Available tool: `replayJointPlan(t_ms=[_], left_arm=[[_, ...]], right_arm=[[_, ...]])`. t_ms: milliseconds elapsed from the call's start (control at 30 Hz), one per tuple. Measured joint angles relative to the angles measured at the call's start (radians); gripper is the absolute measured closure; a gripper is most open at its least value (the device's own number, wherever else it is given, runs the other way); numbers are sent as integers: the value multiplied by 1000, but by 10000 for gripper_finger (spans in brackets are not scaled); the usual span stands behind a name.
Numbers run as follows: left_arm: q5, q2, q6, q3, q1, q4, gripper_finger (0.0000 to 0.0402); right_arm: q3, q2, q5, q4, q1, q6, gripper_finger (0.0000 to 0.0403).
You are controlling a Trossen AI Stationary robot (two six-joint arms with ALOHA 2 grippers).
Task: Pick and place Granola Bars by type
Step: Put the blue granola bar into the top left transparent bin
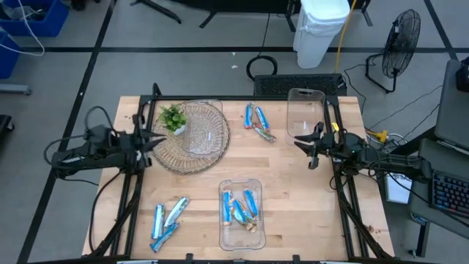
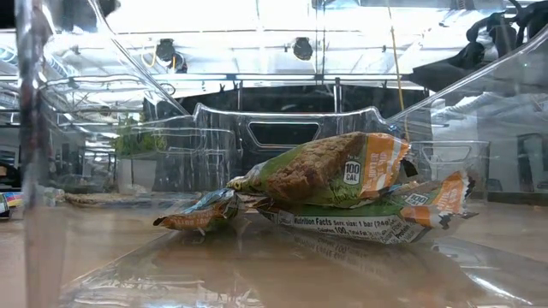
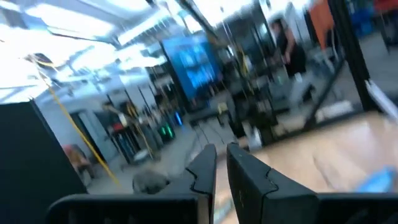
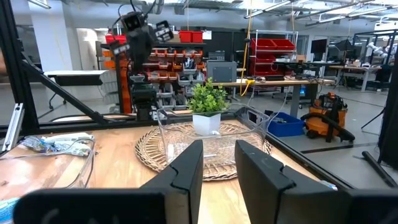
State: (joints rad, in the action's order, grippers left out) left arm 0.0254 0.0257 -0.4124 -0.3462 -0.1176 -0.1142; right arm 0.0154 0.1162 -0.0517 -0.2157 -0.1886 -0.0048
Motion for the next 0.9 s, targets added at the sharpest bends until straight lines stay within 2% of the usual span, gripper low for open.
replayJointPlan(t_ms=[133,267,467,600,733,800,900], left_arm=[[0,0,131,0,0,150,355],[1,2,327,0,0,240,355],[-26,3,561,0,0,175,355],[-68,3,563,0,0,72,355],[-78,14,502,0,0,-41,355],[-44,36,500,0,0,-68,355],[26,103,580,0,1,-75,355]], right_arm=[[0,0,0,0,0,0,319],[0,0,0,0,0,0,319],[0,0,0,0,0,0,319],[0,0,0,0,0,0,319],[0,0,0,0,0,0,319],[0,0,0,0,0,0,319],[0,0,0,1,0,0,319]])
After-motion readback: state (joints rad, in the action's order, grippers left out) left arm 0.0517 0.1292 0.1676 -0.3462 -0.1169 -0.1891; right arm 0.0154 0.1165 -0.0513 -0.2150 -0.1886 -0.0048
